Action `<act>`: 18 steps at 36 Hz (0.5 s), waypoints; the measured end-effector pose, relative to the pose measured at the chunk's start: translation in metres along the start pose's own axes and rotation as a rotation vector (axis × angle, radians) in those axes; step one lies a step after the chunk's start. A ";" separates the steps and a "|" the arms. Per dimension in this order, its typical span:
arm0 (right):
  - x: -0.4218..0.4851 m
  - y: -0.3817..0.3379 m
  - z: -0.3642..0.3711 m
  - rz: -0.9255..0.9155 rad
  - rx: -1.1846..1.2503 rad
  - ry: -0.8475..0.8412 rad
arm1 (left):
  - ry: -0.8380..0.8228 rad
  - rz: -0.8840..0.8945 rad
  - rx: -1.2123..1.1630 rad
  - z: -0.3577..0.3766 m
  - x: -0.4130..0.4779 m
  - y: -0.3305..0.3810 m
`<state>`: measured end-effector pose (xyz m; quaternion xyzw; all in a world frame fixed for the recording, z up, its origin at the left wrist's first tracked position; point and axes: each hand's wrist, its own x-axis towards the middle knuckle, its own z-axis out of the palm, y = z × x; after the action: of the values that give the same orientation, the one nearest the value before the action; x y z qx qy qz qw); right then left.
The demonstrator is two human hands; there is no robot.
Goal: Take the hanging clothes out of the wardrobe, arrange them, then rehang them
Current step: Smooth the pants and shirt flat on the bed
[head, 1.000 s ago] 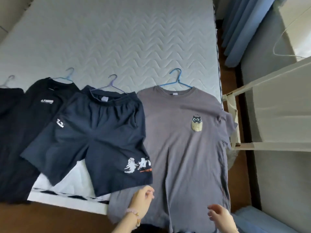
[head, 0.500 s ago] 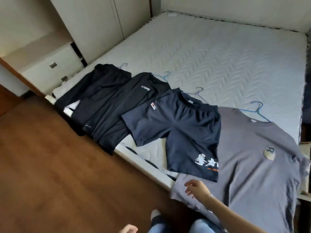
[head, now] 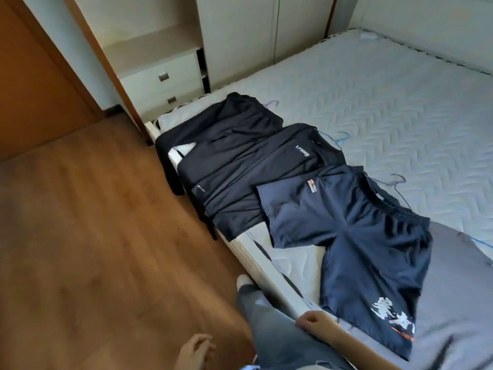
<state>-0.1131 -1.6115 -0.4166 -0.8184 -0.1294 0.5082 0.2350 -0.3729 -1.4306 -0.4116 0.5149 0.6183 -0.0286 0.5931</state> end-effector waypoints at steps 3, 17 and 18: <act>0.018 -0.010 -0.007 0.028 0.035 -0.010 | -0.039 0.015 0.026 0.002 0.021 0.047; 0.098 -0.095 -0.043 0.183 0.158 -0.005 | -0.148 0.068 0.214 -0.011 0.140 0.220; 0.102 -0.098 -0.044 0.199 0.156 -0.005 | -0.147 0.055 0.231 -0.013 0.148 0.224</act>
<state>-0.0258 -1.4930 -0.4282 -0.8052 -0.0082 0.5395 0.2458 -0.1974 -1.2282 -0.3914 0.5933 0.5513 -0.1210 0.5740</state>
